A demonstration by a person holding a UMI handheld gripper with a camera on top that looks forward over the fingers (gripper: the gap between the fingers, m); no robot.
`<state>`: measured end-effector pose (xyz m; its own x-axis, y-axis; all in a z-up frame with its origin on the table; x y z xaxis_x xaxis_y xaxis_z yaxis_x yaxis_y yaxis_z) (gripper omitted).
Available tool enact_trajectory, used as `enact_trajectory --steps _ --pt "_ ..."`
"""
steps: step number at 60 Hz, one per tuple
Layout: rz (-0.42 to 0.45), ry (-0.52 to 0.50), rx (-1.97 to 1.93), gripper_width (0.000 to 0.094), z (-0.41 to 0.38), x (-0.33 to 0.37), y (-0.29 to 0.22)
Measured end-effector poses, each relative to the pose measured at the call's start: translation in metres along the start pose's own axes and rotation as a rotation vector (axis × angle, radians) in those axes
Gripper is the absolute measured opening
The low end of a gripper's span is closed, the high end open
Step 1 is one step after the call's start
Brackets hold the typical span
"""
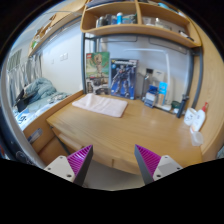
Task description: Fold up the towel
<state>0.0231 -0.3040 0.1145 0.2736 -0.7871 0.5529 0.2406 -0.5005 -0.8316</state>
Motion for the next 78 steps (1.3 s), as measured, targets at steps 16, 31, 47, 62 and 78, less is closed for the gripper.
enact_trajectory --steps 16,31,47,62,78 --pt "-0.112 -0.047 -0.046 0.0854 -0.137 -0.128 -0.042" --pt "-0.138 -0.002 -0.112 0.0862 -0.231 -0.267 -0.131" --pt "-0.153 0.107 -0.147 0.0813 -0.258 -0.392 -0.199" --pt "-0.209 0.196 -0.076 0.0551 -0.259 -0.436 -0.19" --pt "-0.189 0.222 -0.031 0.0051 -0.259 -0.44 -0.192"
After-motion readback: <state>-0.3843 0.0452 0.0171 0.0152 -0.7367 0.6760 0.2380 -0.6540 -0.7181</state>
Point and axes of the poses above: the point between the fingertips, and its own axes, seen from behind it with the camera up: z to the right, y down, x backward, against the way the camera looks, the point moved 5 cm from there along x, backward, against the way the camera looks, and after that the axes turned 3 degrees about y, right-handed, at the moved point
